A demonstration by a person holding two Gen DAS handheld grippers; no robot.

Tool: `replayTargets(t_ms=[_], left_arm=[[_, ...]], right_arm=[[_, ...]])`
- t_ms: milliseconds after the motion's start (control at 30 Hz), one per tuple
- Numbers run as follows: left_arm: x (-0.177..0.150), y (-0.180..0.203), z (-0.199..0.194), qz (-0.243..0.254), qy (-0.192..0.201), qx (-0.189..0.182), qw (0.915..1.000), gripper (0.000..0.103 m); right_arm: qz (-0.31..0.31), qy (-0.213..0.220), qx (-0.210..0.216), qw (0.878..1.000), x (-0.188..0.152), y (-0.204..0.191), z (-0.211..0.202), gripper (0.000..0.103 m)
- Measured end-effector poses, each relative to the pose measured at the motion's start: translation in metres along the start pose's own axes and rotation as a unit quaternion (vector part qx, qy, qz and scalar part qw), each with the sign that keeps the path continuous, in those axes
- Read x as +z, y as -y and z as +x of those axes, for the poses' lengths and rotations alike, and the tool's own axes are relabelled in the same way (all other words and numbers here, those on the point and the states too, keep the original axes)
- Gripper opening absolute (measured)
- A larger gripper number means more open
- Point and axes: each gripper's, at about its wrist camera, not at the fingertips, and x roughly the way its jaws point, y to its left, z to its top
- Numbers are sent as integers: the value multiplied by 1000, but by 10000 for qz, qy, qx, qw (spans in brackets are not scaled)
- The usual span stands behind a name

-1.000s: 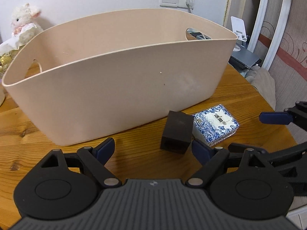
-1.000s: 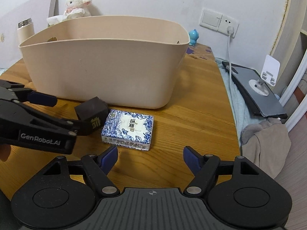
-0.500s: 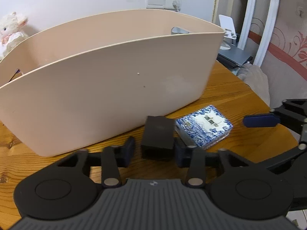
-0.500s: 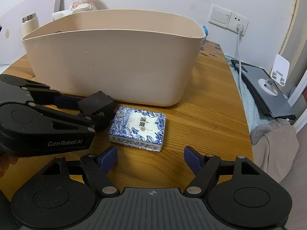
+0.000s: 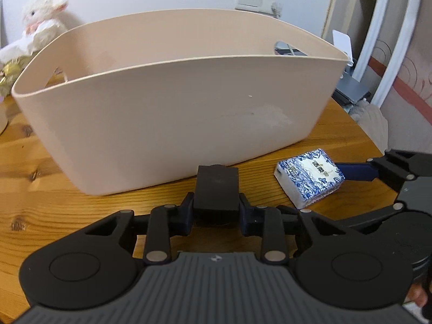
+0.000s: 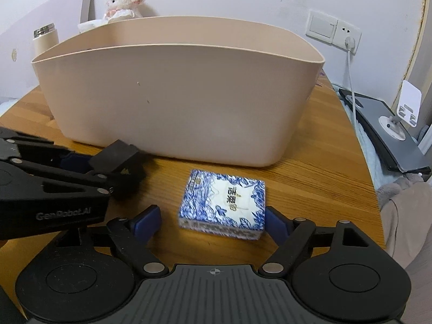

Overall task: Organize objects
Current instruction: 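Grasp the black cube with the left tool while the right tool grasps the blue-and-white box, then carry both tools over the basket and open them to drop cube and box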

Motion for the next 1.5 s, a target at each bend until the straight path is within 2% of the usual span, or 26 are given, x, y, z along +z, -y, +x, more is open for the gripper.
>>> replayTargets(t_ms=[33, 167, 200, 567, 867, 1167, 1500], left_arm=[[0, -2, 0, -35, -3, 1, 10000, 34], [0, -8, -2, -185, -4, 29, 9998, 34], [0, -9, -3, -209, -2, 65, 9998, 34], [-4, -18, -30, -195, 177, 323, 9991, 34], [-2, -18, -68, -124, 458, 394, 9981, 34], [12, -13, -105, 49, 911, 481, 9947, 34], [43, -17, -127, 102, 1283, 654, 9895, 34]], right_arm=[[10, 19, 15, 10000, 0, 0, 1, 80], [65, 54, 151, 9998, 1, -1, 0, 61], [76, 57, 138, 9999, 1, -2, -1, 60], [123, 243, 49, 9996, -1, -4, -21, 60], [179, 836, -51, 9963, 8, 3, -73, 60], [127, 1482, -158, 9887, 26, 6, -120, 60], [156, 2013, -182, 9792, 56, 2, -139, 60]])
